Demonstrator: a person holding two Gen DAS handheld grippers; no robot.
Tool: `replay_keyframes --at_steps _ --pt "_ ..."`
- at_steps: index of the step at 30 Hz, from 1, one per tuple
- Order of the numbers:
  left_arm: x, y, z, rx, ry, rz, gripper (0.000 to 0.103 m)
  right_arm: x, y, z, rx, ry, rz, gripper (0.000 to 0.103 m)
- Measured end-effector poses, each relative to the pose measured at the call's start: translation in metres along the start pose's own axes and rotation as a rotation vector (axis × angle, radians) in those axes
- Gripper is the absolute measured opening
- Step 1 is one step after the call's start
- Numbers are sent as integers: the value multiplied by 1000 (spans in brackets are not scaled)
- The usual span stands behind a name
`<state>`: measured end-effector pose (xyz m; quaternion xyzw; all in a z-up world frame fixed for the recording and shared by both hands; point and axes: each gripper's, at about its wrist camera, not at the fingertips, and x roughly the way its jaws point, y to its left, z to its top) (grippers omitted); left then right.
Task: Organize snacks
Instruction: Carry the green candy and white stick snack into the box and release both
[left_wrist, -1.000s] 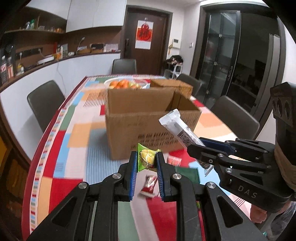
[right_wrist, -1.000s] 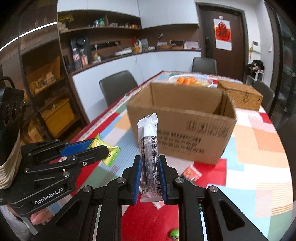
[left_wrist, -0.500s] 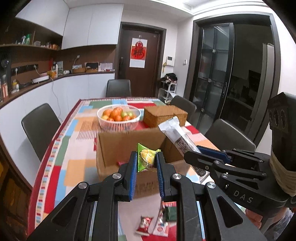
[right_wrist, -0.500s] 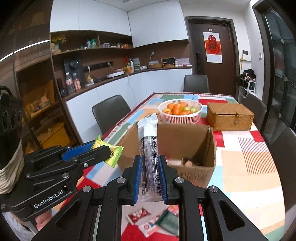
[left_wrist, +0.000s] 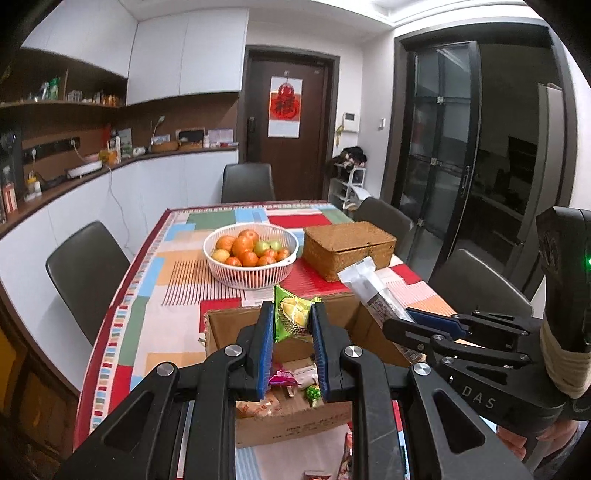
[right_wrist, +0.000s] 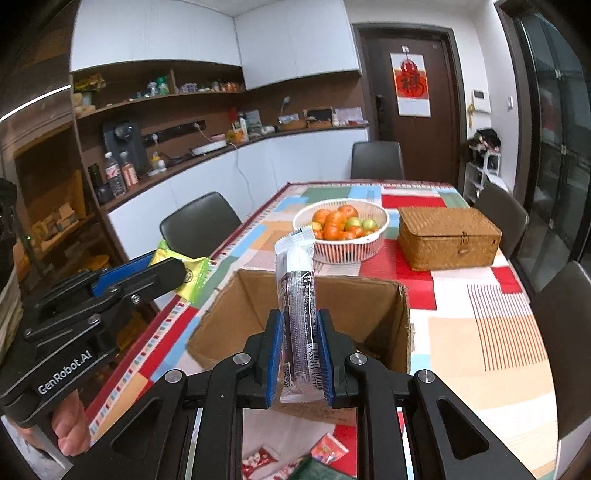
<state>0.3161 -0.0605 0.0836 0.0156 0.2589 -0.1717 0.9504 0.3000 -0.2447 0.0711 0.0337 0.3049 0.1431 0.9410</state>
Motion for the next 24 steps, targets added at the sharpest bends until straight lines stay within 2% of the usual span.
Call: replay_keyframes --at_steps 12,14,15,16,18,21,24 --pt "70 14 -5 -44 169 -1 22 50 -27 -1 83 118 -54 20" --pt "76 15 -5 -42 193 30 34 56 -30 -2 89 129 -64 20" --pt "75 15 -6 -41 193 36 38 57 -30 -2 92 129 -72 21" --pt "71 15 -6 -37 184 37 42 58 -31 -2 97 126 -85 28" --pt "62 12 -9 -14 163 54 45 54 -32 -3 106 114 -92 35" --pt "43 5 -13 33 132 60 49 42 -26 -5 72 86 -98 36" --pt "27 -1 -16 53 117 67 49 30 -21 -10 51 71 -85 43"
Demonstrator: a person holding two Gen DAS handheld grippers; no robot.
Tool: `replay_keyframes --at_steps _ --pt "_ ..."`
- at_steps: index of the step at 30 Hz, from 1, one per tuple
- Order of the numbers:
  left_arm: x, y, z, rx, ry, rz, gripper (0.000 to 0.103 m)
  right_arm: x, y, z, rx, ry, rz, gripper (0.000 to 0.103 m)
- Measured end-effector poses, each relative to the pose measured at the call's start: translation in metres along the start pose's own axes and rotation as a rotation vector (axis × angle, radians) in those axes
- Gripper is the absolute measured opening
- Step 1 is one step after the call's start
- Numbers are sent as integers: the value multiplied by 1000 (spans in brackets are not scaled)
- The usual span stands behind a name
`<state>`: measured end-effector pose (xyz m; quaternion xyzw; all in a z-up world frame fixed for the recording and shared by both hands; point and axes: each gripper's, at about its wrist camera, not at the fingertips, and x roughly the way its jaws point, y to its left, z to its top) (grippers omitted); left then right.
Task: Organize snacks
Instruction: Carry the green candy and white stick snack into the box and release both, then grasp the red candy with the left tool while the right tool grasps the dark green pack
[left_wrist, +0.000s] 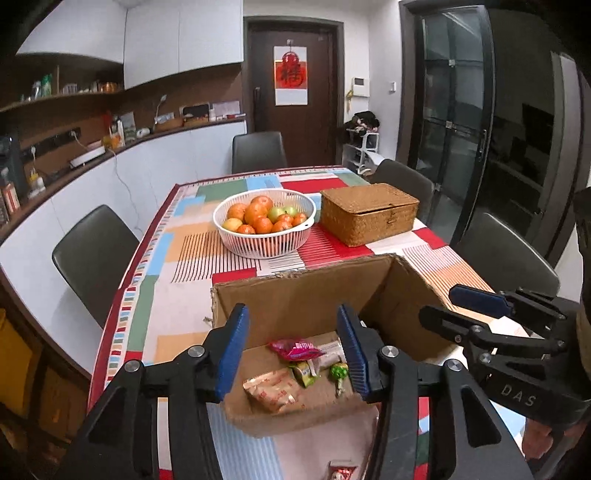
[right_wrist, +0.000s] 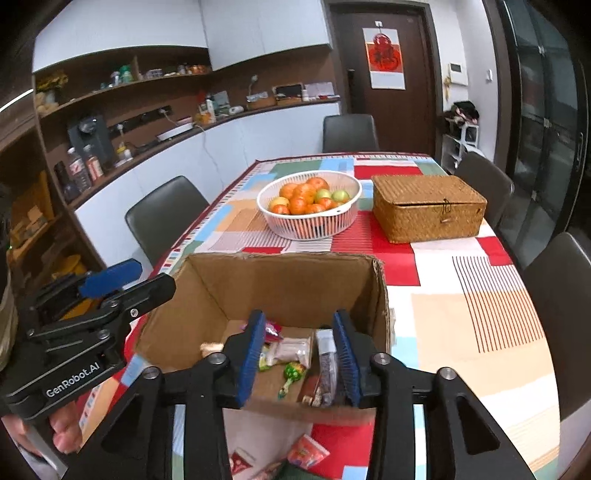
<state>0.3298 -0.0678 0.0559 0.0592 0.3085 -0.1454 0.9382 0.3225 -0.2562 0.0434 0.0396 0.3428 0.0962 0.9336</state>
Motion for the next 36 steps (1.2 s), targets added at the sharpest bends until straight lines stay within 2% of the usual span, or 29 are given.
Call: replay_keyframes --at_steps 6,12,22,36 --pt "-28 -12 -18 22 -6 -20 49 -28 11 -21 -81 -21 -10 51" --pt "-42 -22 -46 48 16 -26 51 -44 17 -45 -139 13 16 53" --pt "-39 -26 -97 28 127 -52 56 -39 27 -86 -211 150 59 63" --pt "-6 -29 -155 33 312 -53 56 0 31 -141 -379 401 34 63"
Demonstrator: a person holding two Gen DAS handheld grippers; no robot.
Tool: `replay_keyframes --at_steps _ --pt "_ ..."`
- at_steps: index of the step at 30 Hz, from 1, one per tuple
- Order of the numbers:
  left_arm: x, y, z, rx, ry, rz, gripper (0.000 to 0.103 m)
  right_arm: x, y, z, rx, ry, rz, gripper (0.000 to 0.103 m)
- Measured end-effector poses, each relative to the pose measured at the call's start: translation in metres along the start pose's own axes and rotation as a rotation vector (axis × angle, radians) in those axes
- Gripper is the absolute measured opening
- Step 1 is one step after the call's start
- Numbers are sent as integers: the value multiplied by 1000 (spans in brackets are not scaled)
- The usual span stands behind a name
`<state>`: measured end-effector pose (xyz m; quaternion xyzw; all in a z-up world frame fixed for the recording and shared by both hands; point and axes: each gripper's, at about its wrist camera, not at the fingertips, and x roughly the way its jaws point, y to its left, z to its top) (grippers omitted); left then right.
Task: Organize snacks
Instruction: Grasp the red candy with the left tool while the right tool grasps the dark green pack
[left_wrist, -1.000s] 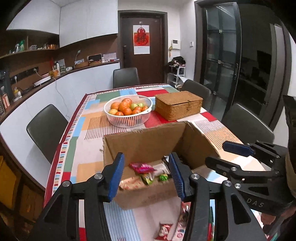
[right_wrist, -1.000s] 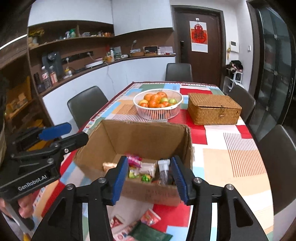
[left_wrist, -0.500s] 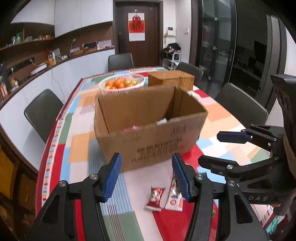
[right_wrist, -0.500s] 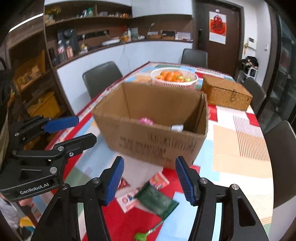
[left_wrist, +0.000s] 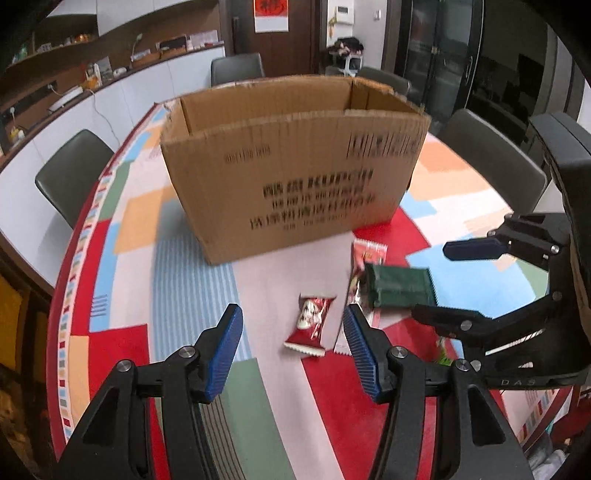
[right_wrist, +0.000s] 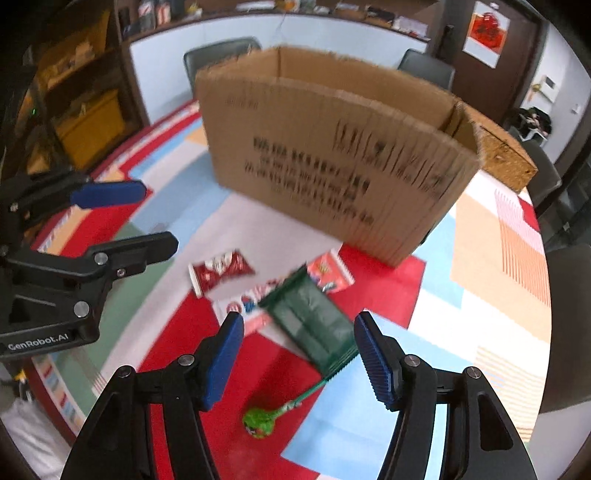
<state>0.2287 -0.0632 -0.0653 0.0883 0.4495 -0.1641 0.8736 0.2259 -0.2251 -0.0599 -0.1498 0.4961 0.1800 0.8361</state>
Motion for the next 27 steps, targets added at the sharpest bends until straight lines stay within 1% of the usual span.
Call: replay_keyframes --at_steps 6,10,14,18,22,27 --pt "24 -1 -2 19 80 -12 56 23 0 -5 -43 91 -8 63" --pt "40 0 -1 27 129 -24 56 34 0 -4 -69 134 -12 63" --pt "57 -1 1 33 176 -43 56 43 -2 -3 -73 157 1 63" --pt "70 -2 2 35 209 -57 56 49 -4 -2 -79 161 2 63" --pt "80 0 4 16 225 -74 56 61 -8 1 -94 176 31 63" --pt "90 2 7 2 240 -90 53 72 -21 9 -76 187 61 63"
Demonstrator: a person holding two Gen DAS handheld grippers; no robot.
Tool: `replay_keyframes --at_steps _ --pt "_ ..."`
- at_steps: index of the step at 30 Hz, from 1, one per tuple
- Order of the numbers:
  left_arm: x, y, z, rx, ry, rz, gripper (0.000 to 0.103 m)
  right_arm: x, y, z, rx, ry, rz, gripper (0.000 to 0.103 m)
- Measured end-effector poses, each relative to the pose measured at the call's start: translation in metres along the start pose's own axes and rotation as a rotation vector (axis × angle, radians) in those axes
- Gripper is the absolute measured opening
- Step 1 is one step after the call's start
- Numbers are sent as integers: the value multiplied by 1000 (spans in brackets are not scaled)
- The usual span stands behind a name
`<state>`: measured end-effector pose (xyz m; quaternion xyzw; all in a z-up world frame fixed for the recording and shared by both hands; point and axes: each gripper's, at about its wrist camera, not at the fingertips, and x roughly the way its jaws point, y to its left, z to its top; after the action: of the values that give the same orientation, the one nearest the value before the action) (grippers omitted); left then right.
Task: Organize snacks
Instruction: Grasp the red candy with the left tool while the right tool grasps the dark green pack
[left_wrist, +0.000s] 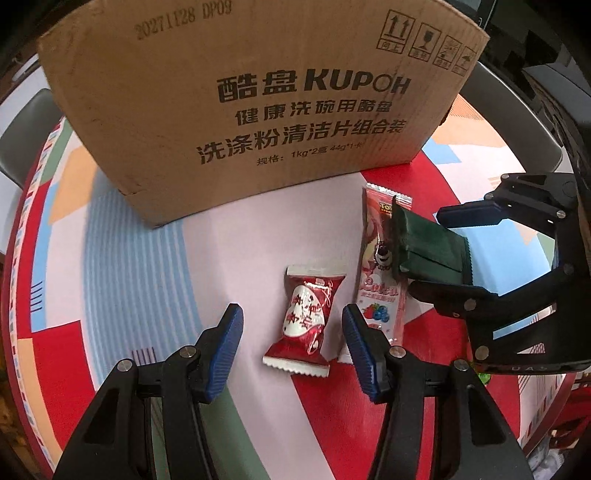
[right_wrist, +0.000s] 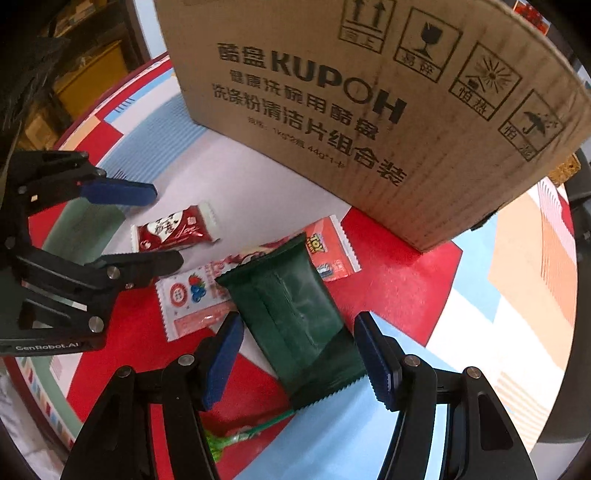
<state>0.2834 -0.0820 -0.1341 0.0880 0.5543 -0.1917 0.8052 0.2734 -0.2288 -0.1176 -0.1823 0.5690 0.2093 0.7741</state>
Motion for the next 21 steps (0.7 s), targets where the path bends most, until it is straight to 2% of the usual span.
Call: replay_keyframes --at_steps 2,6,9,11,12,21 --pt "3 1 2 -3 5 -1 48 2 -5 2 8 1 5 63" --pt "3 0 3 1 -2 12 45 4 -12 2 43 -8 19 62" --pt "4 -2 3 0 -8 13 36 4 -15 1 69 -18 25 51" --pt "3 -4 3 4 -13 18 24 4 -17 0 82 -23 17 48" --pt "3 -4 3 6 -15 19 23 3 -18 -1 86 -25 17 46" --pt "-12 -11 0 -22 -67 11 22 -10 -8 -7 130 -74 -8 45"
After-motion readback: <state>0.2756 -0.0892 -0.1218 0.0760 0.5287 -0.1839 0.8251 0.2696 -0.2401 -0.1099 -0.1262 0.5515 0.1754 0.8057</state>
